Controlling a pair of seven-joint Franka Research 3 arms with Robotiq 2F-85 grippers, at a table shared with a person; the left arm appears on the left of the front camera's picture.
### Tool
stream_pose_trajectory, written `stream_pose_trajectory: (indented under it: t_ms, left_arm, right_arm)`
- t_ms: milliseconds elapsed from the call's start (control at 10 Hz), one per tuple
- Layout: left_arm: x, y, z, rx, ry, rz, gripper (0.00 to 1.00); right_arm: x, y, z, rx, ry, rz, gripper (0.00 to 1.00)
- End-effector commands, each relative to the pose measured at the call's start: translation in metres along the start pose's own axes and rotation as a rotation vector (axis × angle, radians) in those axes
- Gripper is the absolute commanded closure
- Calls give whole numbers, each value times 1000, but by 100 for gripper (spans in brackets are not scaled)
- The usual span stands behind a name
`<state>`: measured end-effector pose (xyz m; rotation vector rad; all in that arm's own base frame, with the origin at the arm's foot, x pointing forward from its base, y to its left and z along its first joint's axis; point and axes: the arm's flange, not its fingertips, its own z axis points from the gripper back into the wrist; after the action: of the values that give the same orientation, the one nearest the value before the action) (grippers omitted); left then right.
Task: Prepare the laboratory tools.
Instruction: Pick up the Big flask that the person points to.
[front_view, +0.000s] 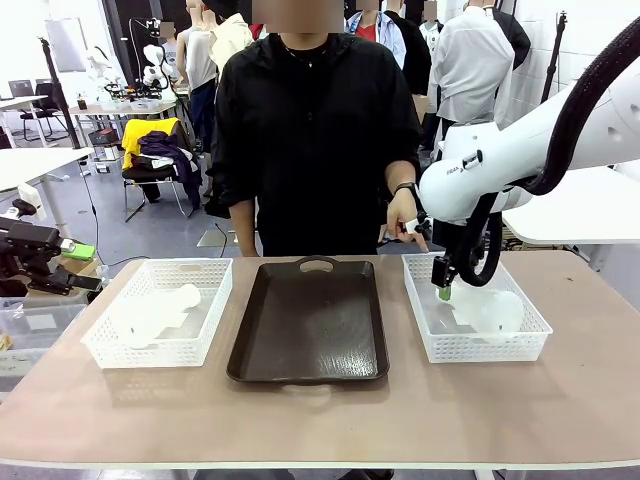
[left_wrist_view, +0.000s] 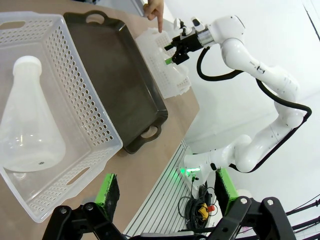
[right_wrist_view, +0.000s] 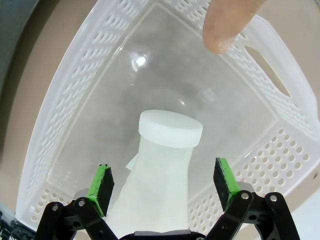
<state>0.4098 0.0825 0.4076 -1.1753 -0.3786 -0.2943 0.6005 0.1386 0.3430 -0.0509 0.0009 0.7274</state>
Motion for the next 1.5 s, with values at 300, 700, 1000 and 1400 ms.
stream_pose_trajectory:
  t_ms: [300,700,1000,1400]
  left_arm:
    - [0,-1,2,2,-1,-2,0]
    - [0,-1,2,2,-1,-2,0]
    - [0,-1,2,2,-1,-2,0]
    - [0,-1,2,2,-1,-2,0]
  right_arm:
    - [9,-3,-8,39,23,8,0]
    - [5,-1,-17,34,-9,22,0]
    - [4,0,-22,33,3,30,0]
    - [5,-1,-23,28,-9,42,60]
